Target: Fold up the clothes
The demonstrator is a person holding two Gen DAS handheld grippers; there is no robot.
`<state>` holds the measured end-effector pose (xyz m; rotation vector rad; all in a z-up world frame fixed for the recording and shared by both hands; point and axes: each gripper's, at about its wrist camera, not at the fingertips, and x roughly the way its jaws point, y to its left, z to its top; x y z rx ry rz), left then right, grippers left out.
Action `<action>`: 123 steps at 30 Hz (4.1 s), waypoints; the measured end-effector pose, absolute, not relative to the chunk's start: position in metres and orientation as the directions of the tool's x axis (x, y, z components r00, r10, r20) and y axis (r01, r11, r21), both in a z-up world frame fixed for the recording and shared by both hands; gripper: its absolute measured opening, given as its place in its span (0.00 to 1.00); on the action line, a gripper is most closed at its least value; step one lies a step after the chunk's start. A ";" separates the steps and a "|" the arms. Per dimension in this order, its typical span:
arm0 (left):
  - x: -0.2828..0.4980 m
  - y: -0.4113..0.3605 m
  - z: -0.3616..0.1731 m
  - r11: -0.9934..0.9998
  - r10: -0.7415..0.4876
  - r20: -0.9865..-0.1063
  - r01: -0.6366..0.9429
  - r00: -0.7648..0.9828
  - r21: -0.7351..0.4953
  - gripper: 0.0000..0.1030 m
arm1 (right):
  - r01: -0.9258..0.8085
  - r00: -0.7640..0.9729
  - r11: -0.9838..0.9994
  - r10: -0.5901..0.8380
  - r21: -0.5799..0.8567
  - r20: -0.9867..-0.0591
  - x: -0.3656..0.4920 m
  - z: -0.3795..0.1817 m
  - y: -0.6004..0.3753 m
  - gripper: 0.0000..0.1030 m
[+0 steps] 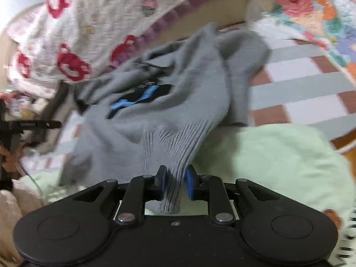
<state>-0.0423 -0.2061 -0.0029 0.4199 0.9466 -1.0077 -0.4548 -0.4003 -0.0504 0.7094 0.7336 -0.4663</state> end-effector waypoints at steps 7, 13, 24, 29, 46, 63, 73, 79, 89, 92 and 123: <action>-0.022 -0.304 -0.034 0.415 -0.556 -0.819 0.901 0.144 -0.123 0.51 | 0.769 0.556 0.558 -0.342 0.312 -0.757 -0.411 -0.069 -0.496 0.47; -0.027 -0.359 -0.060 0.355 -0.603 -0.770 0.935 0.209 -0.024 0.55 | 0.818 0.567 0.354 -0.358 0.454 -0.742 -0.361 -0.119 -0.582 0.49; 0.016 -0.351 -0.102 0.404 -0.603 -0.768 0.913 0.214 -0.062 0.57 | 0.811 0.435 0.579 -0.511 0.077 -0.741 -0.276 -0.150 -0.598 0.10; 0.031 -0.336 -0.109 0.432 -0.631 -0.753 0.891 0.187 -0.140 0.57 | 0.815 0.328 0.566 -0.623 -0.120 -0.710 -0.270 -0.113 -0.620 0.10; 0.060 -0.315 -0.123 0.494 -0.627 -0.754 0.849 0.199 -0.187 0.61 | 0.859 -0.092 0.293 -0.720 -0.421 -0.688 -0.315 -0.101 -0.699 0.44; 0.091 -0.294 -0.107 0.578 -0.647 -0.703 0.792 0.296 -0.198 0.64 | 0.541 0.637 0.824 -0.271 0.169 -0.721 -0.113 -0.080 -0.598 0.49; 0.111 -0.310 -0.107 0.499 -0.702 -0.701 0.789 0.125 -0.359 0.35 | 0.079 0.569 0.982 0.095 0.169 -0.817 0.007 -0.103 -0.512 0.52; 0.102 -0.302 -0.133 0.530 -0.648 -0.750 0.784 0.128 -0.324 0.31 | 0.090 0.576 0.990 0.034 0.105 -0.816 0.026 -0.114 -0.506 0.67; 0.101 -0.294 -0.134 0.542 -0.631 -0.767 0.774 0.118 -0.327 0.31 | 0.139 0.624 0.964 0.093 0.227 -0.776 0.024 -0.134 -0.525 0.61; 0.107 -0.291 -0.131 0.536 -0.658 -0.746 0.760 0.102 -0.369 0.31 | 0.186 0.736 0.896 0.146 0.404 -0.662 0.007 -0.117 -0.527 0.13; 0.059 -0.314 -0.118 0.231 -0.790 -0.580 0.782 -0.197 -0.580 0.62 | 0.031 0.683 0.972 -0.190 -0.231 -0.706 -0.063 -0.134 -0.350 0.06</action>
